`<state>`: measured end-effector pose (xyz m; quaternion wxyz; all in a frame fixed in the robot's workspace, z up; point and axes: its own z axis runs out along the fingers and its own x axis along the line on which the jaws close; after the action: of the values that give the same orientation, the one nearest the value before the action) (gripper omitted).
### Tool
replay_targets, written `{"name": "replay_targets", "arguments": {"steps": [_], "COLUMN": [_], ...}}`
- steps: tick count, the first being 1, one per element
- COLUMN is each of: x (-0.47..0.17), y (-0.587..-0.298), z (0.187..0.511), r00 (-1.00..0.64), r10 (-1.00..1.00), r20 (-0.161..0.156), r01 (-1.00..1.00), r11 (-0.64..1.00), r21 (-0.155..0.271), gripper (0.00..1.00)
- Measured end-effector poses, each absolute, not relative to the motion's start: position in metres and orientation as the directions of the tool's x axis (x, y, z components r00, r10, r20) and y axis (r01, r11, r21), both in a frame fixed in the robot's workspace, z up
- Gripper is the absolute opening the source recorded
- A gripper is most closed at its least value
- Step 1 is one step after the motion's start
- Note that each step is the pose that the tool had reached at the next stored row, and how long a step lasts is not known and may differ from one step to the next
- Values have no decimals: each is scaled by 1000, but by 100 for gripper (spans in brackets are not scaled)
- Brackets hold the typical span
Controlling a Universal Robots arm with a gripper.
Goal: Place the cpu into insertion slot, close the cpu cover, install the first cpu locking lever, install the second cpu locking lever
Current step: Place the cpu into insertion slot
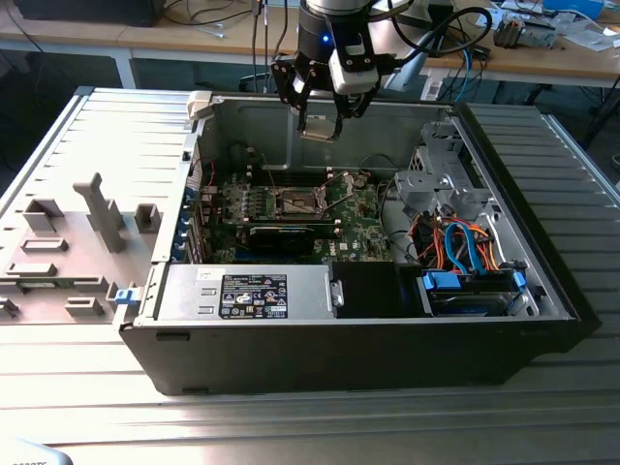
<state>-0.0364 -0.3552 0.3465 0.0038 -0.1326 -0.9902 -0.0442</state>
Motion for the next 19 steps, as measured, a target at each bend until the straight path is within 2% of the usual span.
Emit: {"name": "replay_targets", "arguments": {"steps": [19], "x": [-36], "y": [-355], "z": [347], "r00": [-961], "r10": [275], "r20": [19], "r01": [276], "r11": [957], "r21": [86], "gripper": [54]}}
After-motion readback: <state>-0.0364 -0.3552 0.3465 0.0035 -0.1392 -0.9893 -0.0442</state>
